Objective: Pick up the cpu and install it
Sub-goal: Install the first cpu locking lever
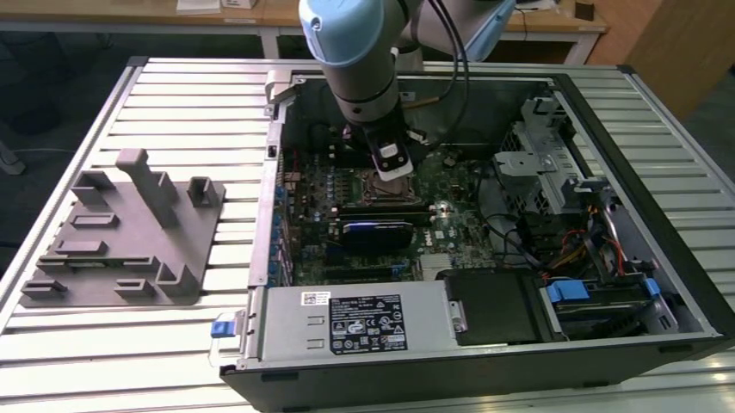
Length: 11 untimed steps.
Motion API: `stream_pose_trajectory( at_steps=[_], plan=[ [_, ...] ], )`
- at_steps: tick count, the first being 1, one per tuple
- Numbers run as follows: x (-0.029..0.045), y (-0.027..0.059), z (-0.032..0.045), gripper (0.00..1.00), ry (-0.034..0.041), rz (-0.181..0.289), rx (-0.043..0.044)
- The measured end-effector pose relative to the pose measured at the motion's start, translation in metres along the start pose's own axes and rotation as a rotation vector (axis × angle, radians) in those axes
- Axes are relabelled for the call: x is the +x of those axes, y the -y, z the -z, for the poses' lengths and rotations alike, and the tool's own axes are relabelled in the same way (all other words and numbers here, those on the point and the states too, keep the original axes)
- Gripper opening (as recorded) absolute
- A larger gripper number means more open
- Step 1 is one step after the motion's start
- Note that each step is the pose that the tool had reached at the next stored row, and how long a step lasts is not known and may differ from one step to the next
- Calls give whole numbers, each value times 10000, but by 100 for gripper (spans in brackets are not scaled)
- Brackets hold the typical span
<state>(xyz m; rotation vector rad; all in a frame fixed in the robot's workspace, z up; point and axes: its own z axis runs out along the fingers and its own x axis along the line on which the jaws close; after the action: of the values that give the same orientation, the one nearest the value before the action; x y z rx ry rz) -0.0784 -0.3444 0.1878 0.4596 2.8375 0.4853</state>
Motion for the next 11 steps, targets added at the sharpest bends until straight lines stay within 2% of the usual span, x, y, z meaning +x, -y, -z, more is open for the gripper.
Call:
stream_pose_trajectory(
  at_steps=[11],
  plan=[
    [-10,27,9,11,0,0,2]
  ],
)
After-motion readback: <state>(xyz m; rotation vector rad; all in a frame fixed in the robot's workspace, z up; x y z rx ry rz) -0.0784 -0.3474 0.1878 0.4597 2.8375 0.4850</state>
